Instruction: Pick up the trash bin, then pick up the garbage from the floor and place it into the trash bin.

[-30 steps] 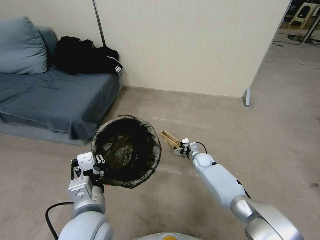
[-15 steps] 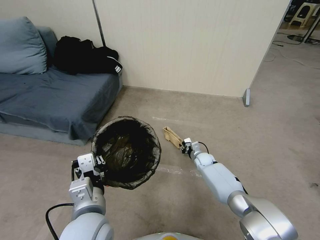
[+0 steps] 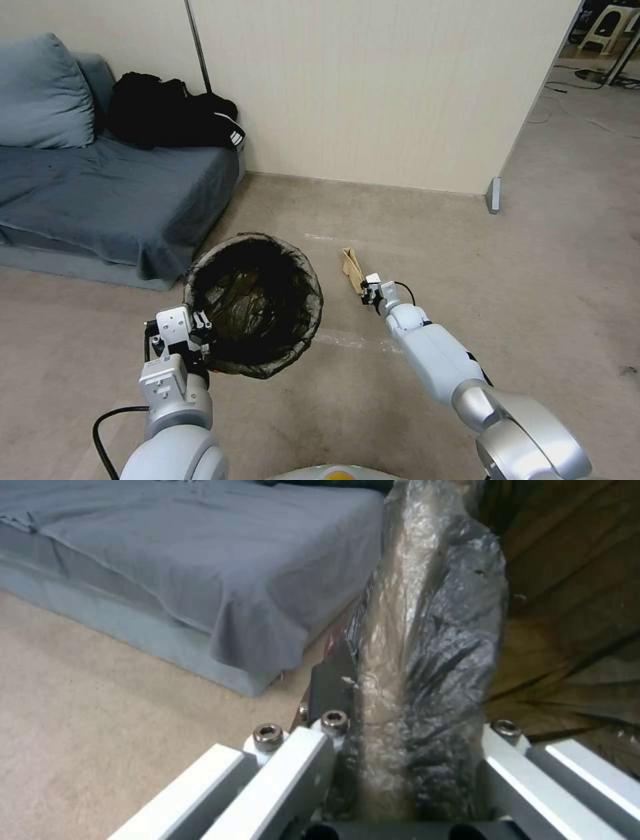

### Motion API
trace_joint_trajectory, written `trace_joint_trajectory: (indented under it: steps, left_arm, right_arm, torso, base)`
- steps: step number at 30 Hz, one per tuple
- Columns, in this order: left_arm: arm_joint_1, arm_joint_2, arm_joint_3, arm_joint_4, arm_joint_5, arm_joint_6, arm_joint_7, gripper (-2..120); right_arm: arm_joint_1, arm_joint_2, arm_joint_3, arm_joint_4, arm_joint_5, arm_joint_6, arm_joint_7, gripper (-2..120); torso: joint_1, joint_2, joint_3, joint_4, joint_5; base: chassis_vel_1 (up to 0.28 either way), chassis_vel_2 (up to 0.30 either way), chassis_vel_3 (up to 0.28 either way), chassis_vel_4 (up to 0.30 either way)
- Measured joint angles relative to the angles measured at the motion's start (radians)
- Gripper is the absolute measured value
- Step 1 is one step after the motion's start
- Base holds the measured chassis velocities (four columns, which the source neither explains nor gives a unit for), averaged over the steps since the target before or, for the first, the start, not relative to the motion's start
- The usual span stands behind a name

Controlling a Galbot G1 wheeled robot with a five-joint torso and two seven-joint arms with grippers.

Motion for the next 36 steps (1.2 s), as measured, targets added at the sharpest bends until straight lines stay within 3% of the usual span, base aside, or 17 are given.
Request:
trace_joint_trajectory:
  steps: [6, 13, 16, 17, 18, 22, 24, 26, 30, 33, 36]
  left_arm:
    - [-0.01, 0.004, -0.002, 0.012, -0.005, 0.0, 0.0, 1]
    - [-0.04, 0.016, -0.009, 0.042, -0.03, 0.008, 0.0, 1]
    - [-0.05, 0.025, -0.01, 0.058, -0.042, 0.011, -0.001, 1]
    - [-0.054, 0.034, -0.01, 0.065, -0.052, 0.015, -0.003, 1]
    - [-0.054, 0.034, -0.01, 0.065, -0.052, 0.015, -0.003, 1]
    - [-0.073, 0.064, -0.011, 0.081, -0.078, 0.029, -0.007, 1]
    - [-0.074, 0.066, -0.011, 0.082, -0.079, 0.03, -0.007, 1]
    - [-0.081, 0.072, -0.007, 0.089, -0.081, 0.033, -0.007, 1]
    - [-0.085, 0.072, -0.004, 0.094, -0.081, 0.033, -0.007, 1]
    - [-0.094, 0.074, -0.002, 0.099, -0.081, 0.034, -0.007, 1]
    - [-0.096, 0.08, -0.003, 0.099, -0.082, 0.035, -0.006, 1]
  right_arm:
    - [-0.013, -0.005, 0.012, 0.026, -0.003, 0.034, 0.009, 0]
    - [-0.095, -0.04, 0.044, 0.278, 0.081, 0.032, 0.079, 0]
    - [-0.167, -0.065, 0.076, 0.468, 0.119, 0.027, 0.106, 0]
    - [-0.215, -0.082, 0.09, 0.586, 0.148, 0.021, 0.118, 0]
    - [-0.215, -0.082, 0.09, 0.586, 0.148, 0.021, 0.118, 0]
    - [-0.363, -0.136, 0.124, 0.961, 0.237, 0.003, 0.125, 0]
    - [-0.372, -0.14, 0.126, 0.988, 0.242, 0.002, 0.125, 0]
    - [-0.465, -0.187, 0.133, 1.238, 0.282, 0.002, 0.092, 0]
    - [-0.518, -0.219, 0.132, 1.352, 0.293, 0.018, 0.049, 0]
    - [-0.648, -0.314, 0.099, 1.547, 0.299, 0.051, -0.023, 0]
    - [-0.728, -0.362, 0.058, 1.611, 0.285, 0.058, -0.038, 0]
  torso:
    - [0.0, 0.0, 0.0, -0.0001, 0.0]
    - [0.0, 0.0, 0.0, 0.0001, 0.0001]
    - [0.0, 0.0, 0.0, 0.0001, 0.0]
    - [0.0, 0.0, 0.0, 0.0, -0.0001]
    - [0.0, 0.0, 0.0, 0.0, -0.0001]
    - [0.0, 0.0, 0.0, -0.0003, 0.0]
    - [0.0, 0.0, 0.0, -0.0003, 0.0002]
    - [0.0, 0.0, 0.0, 0.0, 0.0]
    - [0.0, 0.0, 0.0, 0.0001, -0.0001]
    - [0.0, 0.0, 0.0, 0.0, -0.0002]
    - [0.0, 0.0, 0.0, -0.0002, -0.0001]
  base:
    - [0.0, 0.0, 0.0, 0.0]
    - [0.0, 0.0, 0.0, 0.0]
    - [0.0, 0.0, 0.0, 0.0]
    - [0.0, 0.0, 0.0, 0.0]
    - [0.0, 0.0, 0.0, 0.0]
    - [0.0, 0.0, 0.0, 0.0]
    - [0.0, 0.0, 0.0, 0.0]
    - [0.0, 0.0, 0.0, 0.0]
    - [0.0, 0.0, 0.0, 0.0]
    - [0.0, 0.0, 0.0, 0.0]
    - [0.0, 0.0, 0.0, 0.0]
